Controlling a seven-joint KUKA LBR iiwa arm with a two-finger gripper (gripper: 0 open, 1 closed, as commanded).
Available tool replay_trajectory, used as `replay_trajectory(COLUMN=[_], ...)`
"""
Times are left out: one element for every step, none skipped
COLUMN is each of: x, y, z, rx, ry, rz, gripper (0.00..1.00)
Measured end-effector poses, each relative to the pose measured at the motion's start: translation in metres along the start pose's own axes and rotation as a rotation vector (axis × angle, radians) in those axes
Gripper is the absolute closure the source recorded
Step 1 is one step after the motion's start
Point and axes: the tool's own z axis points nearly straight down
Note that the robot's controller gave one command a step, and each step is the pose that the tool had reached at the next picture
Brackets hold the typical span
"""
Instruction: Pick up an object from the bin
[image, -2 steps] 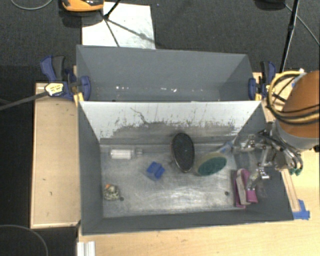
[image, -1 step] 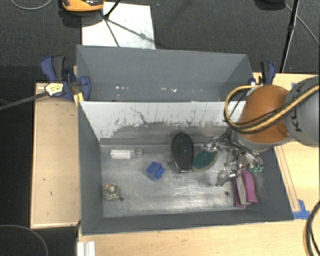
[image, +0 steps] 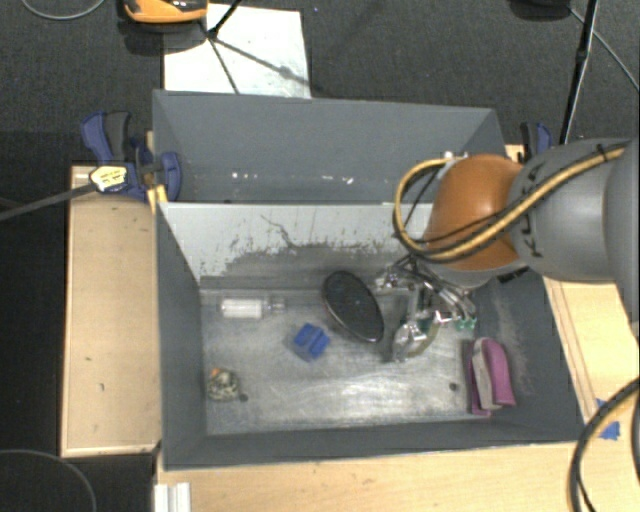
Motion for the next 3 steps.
replay_trajectory(x=[-0.015, -0.028, -0.028], y=[0.085, 0.15, 0.147], z=[0.007, 0.008, 0.008], rx=[0.001, -0.001, 0.001], ry=[-0.006, -0.003, -0.003], rz=[-0.156, -0.161, -0.159], gripper=[0.0, 0.0, 1.0])
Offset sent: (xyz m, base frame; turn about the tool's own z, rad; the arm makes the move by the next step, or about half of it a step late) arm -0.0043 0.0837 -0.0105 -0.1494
